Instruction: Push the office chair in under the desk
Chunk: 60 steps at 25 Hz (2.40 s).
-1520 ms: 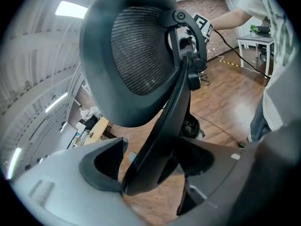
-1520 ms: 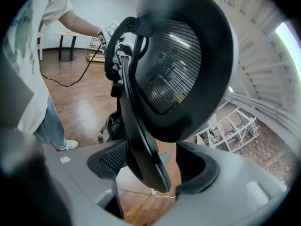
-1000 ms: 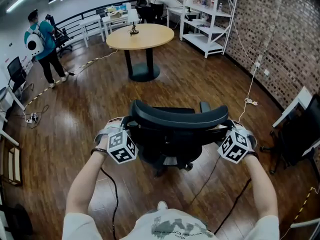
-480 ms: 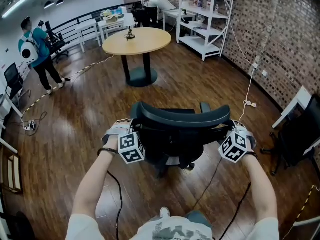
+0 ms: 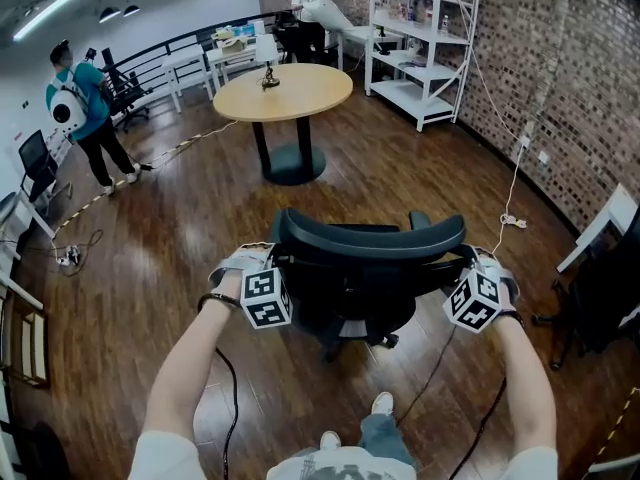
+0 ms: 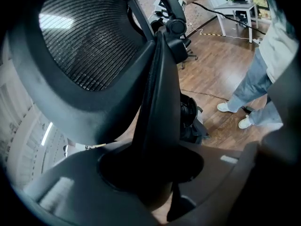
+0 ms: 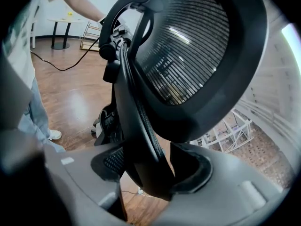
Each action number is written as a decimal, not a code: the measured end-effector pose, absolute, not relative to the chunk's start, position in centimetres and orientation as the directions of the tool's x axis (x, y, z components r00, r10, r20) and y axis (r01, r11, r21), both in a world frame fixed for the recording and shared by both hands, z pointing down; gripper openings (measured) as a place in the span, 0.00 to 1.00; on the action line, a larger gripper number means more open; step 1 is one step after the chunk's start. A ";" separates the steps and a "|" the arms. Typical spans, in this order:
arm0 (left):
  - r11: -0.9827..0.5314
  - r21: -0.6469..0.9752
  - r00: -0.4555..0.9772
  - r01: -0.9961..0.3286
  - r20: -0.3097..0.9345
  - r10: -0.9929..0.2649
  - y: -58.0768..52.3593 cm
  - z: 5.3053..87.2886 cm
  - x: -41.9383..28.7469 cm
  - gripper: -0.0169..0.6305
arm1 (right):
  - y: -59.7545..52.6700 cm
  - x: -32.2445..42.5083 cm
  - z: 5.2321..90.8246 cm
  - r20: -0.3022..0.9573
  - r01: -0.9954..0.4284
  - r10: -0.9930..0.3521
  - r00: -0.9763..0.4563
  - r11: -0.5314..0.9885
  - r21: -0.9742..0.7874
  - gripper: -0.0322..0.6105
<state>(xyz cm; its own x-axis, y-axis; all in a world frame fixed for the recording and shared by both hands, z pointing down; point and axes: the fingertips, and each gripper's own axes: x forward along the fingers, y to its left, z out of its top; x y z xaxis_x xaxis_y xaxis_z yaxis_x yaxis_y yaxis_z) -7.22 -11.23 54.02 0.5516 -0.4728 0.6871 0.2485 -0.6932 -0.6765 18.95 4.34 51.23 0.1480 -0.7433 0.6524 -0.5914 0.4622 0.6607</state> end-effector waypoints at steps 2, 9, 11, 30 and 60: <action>-0.693 -0.679 0.548 0.243 0.685 -0.479 -11.9 54.0 -6.5 0.27 | 3.4 19.8 51.2 0.650 -0.583 -0.747 0.138 0.469 0.663 0.45; -0.711 -0.668 0.533 0.221 0.693 -0.486 -14.1 53.8 -3.3 0.26 | 0.0 23.8 51.1 0.654 -0.555 -0.749 0.110 0.500 0.665 0.45; -0.713 -0.667 0.525 0.217 0.695 -0.491 -15.0 53.8 -2.3 0.26 | -1.1 24.7 50.9 0.648 -0.542 -0.755 0.103 0.503 0.673 0.45; -0.737 -0.663 0.428 0.128 0.708 -0.562 -23.7 53.6 3.3 0.25 | -13.3 32.3 50.6 0.630 -0.455 -0.772 0.081 0.534 0.712 0.43; -0.727 -0.683 0.388 0.063 0.688 -0.613 -48.9 53.5 4.3 0.26 | -40.7 34.1 50.2 0.602 -0.408 -0.798 0.024 0.542 0.735 0.43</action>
